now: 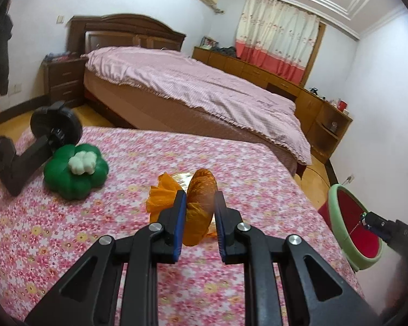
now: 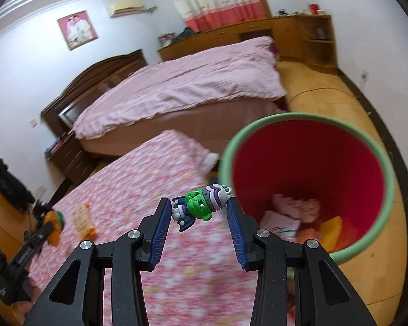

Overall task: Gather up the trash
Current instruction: 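Close the left tool on the orange cloth while the right tool lifts the green toy figure, then carry the orange cloth and green toy figure over the red bucket, then open both tools to drop the cloth and toy into the bucket, then move the left tool back to the clear snack bag and close on it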

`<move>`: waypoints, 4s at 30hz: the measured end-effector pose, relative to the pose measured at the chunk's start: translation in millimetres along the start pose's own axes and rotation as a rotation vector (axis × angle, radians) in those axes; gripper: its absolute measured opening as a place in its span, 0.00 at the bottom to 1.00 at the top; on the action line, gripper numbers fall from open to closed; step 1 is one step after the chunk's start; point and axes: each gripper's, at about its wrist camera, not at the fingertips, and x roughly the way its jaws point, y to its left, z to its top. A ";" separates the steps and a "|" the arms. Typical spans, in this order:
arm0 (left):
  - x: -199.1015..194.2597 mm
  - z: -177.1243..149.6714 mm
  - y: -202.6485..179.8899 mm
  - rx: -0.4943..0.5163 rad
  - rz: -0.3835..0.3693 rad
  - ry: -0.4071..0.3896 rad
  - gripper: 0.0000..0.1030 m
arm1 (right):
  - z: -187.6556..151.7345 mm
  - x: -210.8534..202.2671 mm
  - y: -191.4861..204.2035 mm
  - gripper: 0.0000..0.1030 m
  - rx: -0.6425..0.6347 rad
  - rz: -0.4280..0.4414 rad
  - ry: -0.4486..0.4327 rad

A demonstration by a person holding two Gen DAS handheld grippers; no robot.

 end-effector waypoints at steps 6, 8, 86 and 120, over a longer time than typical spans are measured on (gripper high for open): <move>-9.8 4.2 -28.8 0.038 -0.046 0.003 0.19 | 5.3 -10.5 -41.1 0.41 0.072 -0.063 -0.035; -13.4 3.8 -40.4 0.046 -0.067 0.006 0.19 | 7.7 -11.6 -54.4 0.41 0.091 -0.074 -0.035; 66.2 -14.6 -205.1 0.209 -0.116 0.231 0.38 | 19.8 -46.9 -141.6 0.59 0.151 -0.002 -0.040; 90.1 14.7 -12.2 -0.163 0.221 0.235 0.56 | -4.3 -17.6 -113.8 0.60 0.151 -0.062 0.038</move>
